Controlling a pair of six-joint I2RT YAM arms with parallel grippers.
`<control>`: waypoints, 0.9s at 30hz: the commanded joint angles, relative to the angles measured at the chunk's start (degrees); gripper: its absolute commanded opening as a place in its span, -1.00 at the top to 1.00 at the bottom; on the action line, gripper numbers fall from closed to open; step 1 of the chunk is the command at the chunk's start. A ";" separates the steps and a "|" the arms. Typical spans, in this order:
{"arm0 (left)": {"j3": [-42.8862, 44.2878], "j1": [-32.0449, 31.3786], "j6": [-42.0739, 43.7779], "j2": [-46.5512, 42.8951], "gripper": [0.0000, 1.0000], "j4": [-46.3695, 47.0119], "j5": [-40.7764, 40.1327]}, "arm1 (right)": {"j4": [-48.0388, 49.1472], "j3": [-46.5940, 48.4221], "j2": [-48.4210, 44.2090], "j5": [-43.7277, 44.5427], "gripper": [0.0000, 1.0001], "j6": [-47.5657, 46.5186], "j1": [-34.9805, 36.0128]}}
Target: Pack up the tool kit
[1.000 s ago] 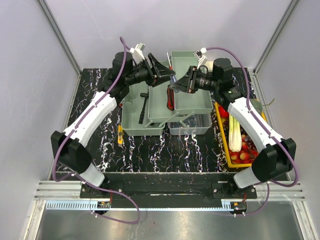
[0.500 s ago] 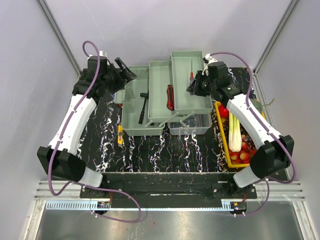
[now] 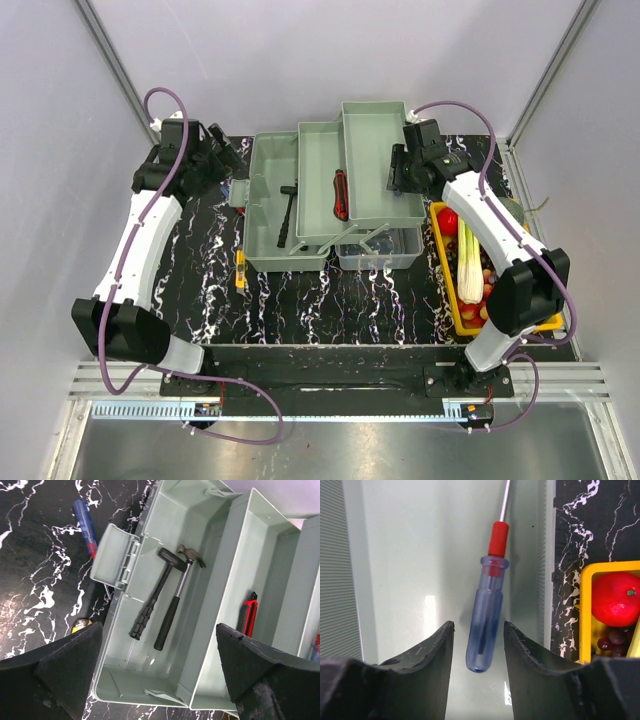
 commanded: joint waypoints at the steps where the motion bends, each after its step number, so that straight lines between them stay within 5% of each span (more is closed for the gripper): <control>1: -0.49 1.51 1.50 -0.35 -0.98 0.53 -2.68 | -1.35 3.70 -1.55 3.61 -0.05 -1.10 0.30; 14: -1.02 7.30 0.80 10.71 -0.97 1.67 -1.19 | 0.41 5.02 -9.10 2.73 -0.19 -0.40 0.39; 24: -1.46 14.34 -8.34 23.90 -0.58 10.01 6.62 | 0.85 2.92 -13.06 5.10 -0.26 -0.66 0.39; 27: 1.87 15.04 -9.93 29.16 -0.30 10.03 6.64 | 0.85 2.13 -13.76 5.63 -0.27 -0.22 0.30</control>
